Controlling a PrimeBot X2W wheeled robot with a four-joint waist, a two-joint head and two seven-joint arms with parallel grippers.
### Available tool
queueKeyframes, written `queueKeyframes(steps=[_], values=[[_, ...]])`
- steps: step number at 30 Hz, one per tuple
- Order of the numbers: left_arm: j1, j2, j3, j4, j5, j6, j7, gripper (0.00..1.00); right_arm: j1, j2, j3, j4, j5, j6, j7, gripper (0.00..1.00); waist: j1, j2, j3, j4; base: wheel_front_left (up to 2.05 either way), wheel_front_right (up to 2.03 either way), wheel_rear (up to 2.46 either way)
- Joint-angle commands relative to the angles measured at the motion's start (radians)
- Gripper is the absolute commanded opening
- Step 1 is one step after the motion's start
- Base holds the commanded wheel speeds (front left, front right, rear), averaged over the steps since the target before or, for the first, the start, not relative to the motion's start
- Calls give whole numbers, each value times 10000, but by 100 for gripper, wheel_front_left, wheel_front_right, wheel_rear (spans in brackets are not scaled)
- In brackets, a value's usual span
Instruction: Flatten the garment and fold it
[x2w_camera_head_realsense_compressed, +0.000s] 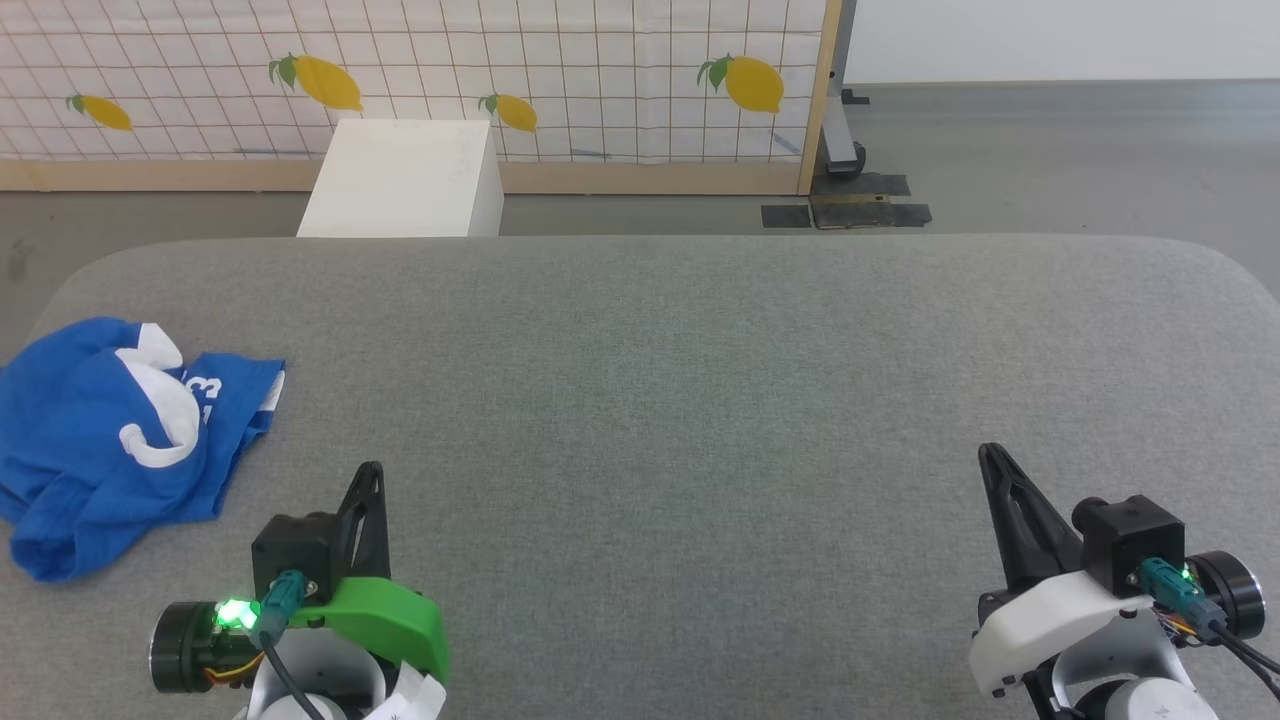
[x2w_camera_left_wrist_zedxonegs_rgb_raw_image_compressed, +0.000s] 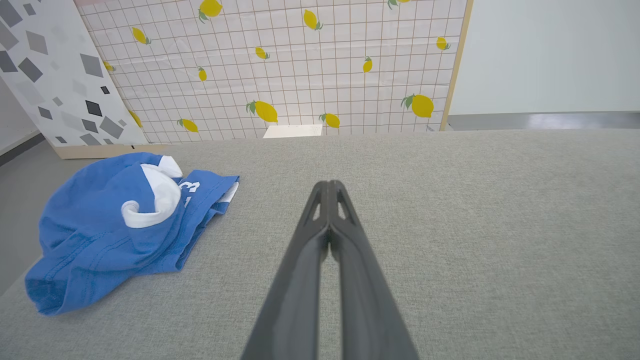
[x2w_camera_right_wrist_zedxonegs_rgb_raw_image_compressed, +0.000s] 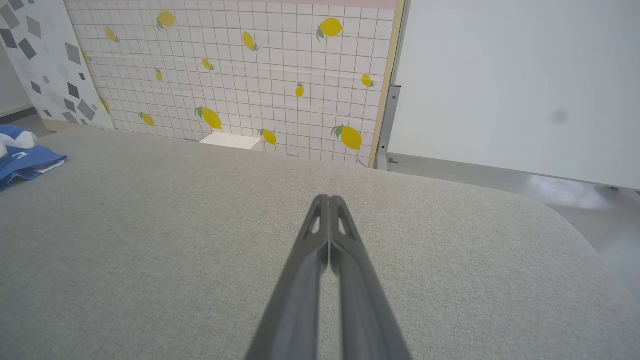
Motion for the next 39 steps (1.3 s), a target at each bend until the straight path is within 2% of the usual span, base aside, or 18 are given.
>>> queueKeyframes(steps=[1, 21, 22, 39], values=[[1, -49, 28, -26, 128, -9, 14, 0, -173, 22, 12, 18, -62, -15, 1, 0, 0, -1, 0, 0, 0, 0, 0], [1, -49, 28, -26, 128, -9, 14, 0, -173, 22, 12, 18, -62, -15, 1, 0, 0, -1, 0, 0, 0, 0, 0], [0, 0, -2, 0, 0, 0, 0, 100, 0, 0, -2, 0, 0, 0, 0, 100, 0, -1, 0, 0, 0, 0, 0], [-12, -4, -175, -32, -125, 297, -306, 100, 16, 1, -222, -85, 349, -2, -308, 100, 0, -1, 28, 4, 0, 0, 0]])
